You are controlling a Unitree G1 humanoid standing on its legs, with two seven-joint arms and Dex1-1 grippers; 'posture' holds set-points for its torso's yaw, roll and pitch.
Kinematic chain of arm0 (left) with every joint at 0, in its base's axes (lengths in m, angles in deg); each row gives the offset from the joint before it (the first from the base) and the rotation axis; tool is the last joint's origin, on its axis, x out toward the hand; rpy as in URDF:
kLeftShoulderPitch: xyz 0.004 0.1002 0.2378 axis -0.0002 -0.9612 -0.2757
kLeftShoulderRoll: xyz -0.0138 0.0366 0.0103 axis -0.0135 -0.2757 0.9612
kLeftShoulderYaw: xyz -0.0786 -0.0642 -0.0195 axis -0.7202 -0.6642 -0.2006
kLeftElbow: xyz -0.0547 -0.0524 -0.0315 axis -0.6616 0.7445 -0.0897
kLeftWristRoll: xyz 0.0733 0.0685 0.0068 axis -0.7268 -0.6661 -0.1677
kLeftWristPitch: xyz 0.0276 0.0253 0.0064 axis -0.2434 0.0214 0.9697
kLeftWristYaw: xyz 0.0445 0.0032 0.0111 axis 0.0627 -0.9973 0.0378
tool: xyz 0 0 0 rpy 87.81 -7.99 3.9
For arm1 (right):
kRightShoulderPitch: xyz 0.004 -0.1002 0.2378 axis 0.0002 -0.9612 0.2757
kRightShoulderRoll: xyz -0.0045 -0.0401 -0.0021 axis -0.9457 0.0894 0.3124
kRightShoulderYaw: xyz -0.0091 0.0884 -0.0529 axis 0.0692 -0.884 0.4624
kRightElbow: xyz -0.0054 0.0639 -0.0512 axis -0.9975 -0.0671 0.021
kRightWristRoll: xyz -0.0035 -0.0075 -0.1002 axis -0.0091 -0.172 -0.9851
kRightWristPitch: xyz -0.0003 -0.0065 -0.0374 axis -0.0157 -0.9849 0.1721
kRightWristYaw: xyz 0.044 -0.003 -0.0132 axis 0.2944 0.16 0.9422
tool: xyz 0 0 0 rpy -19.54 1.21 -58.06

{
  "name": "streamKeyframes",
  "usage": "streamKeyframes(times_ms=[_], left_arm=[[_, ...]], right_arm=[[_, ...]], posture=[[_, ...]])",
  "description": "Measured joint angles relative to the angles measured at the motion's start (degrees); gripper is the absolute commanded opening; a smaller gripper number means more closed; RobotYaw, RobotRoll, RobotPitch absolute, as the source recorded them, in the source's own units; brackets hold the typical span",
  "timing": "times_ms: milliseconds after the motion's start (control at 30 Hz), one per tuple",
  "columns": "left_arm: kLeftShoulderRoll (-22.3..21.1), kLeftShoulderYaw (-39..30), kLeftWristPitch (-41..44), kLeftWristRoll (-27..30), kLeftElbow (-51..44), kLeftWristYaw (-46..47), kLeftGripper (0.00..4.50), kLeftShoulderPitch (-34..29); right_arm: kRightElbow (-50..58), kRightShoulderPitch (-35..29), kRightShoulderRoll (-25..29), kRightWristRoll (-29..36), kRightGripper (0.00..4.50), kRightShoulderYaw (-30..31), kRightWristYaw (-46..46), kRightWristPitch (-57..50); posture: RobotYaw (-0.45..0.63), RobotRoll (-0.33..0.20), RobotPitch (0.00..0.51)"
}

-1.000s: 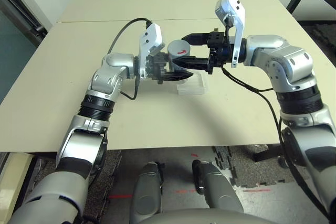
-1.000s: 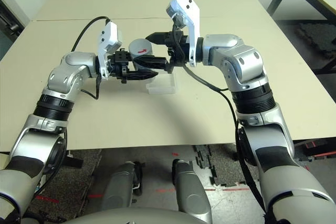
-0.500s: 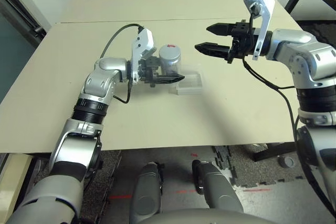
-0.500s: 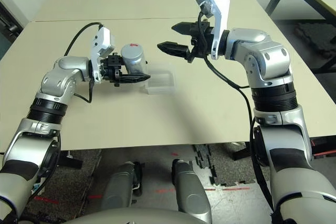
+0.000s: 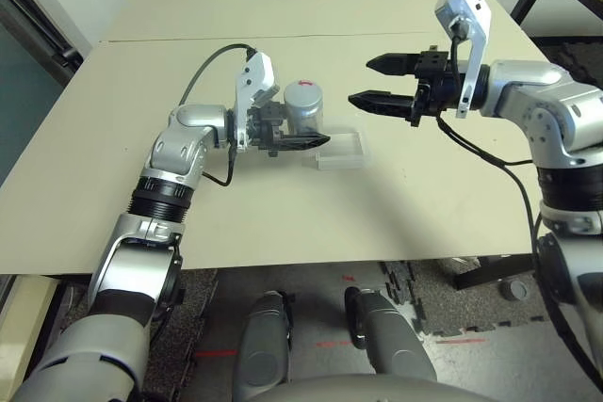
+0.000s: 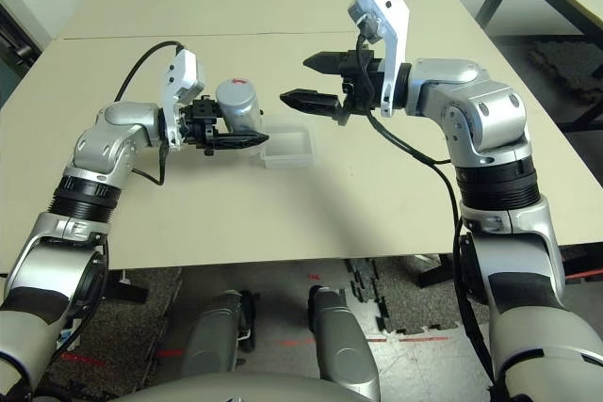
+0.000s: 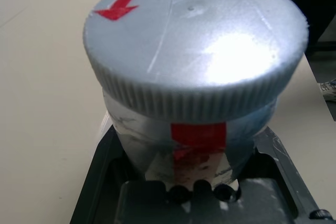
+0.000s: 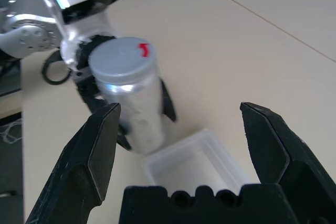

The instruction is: Pour the medicine from the bottle into the box.

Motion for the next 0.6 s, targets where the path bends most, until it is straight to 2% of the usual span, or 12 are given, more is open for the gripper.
streamKeyframes(times_ms=[300, 600], left_arm=[[1.38, 0.03, -0.76, -0.12, 1.8, -0.46, 2.54, 0.39], [1.74, 0.04, -0.86, -0.63, 1.91, -0.92, 2.54, 0.59]], right_arm=[[0.38, 1.35, -5.02, 0.38, 4.5, 1.34, -1.59, -0.74], [-0.04, 2.69, -7.36, -0.47, 4.5, 2.93, -1.78, 0.51]], posture=[[0.01, 0.0, 0.148], [0.02, 0.0, 0.15]])
